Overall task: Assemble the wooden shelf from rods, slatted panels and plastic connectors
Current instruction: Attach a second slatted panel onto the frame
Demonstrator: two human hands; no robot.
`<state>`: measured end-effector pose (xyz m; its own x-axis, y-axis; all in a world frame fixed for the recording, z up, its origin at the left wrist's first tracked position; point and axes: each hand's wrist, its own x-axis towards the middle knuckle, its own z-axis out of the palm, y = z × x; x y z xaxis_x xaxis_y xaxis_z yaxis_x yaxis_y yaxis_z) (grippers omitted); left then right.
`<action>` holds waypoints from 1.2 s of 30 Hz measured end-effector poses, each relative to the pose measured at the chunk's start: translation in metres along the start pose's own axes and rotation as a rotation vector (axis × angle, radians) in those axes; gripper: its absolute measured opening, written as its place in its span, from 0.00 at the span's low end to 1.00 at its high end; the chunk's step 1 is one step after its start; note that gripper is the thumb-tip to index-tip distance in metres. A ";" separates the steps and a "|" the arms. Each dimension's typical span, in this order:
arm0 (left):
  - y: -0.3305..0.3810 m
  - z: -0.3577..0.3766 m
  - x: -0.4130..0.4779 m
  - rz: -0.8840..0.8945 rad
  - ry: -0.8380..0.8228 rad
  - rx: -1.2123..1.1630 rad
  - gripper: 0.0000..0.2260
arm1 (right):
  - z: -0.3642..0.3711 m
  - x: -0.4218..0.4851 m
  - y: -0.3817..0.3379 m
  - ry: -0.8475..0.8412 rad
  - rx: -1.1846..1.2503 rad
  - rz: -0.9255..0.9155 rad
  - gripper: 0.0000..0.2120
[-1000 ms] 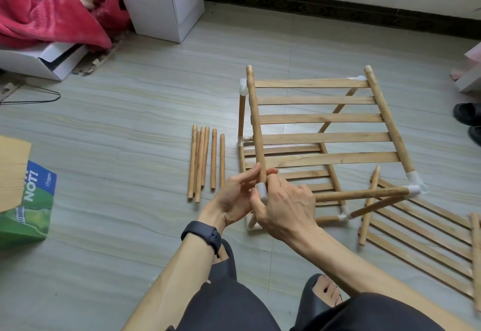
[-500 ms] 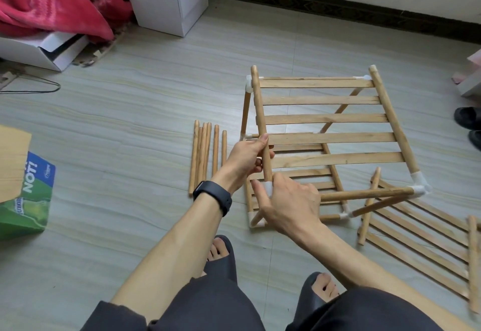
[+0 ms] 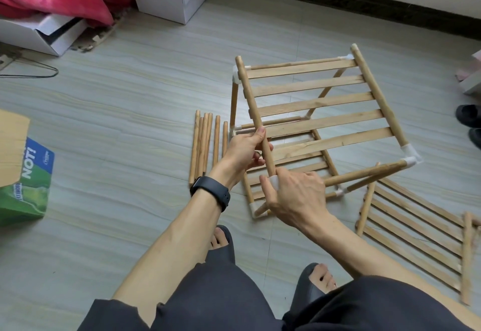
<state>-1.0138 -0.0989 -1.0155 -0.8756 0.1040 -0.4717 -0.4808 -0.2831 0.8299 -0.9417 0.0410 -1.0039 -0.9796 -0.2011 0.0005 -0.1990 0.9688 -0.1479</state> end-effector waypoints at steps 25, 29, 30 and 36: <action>0.002 0.000 -0.012 0.002 0.065 0.156 0.18 | 0.008 -0.012 0.011 0.273 0.020 -0.180 0.19; 0.006 0.001 -0.015 -0.013 0.079 0.205 0.19 | 0.008 -0.011 0.011 0.295 0.027 -0.178 0.17; 0.006 0.001 -0.016 -0.018 0.082 0.220 0.20 | 0.009 -0.011 0.011 0.308 0.024 -0.179 0.17; 0.007 0.000 -0.024 -0.050 0.094 0.282 0.19 | 0.012 -0.015 0.016 0.355 0.056 -0.166 0.18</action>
<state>-0.9959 -0.1038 -0.9980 -0.8485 0.0190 -0.5289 -0.5290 -0.0028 0.8486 -0.9301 0.0575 -1.0177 -0.8853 -0.2823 0.3695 -0.3634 0.9158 -0.1709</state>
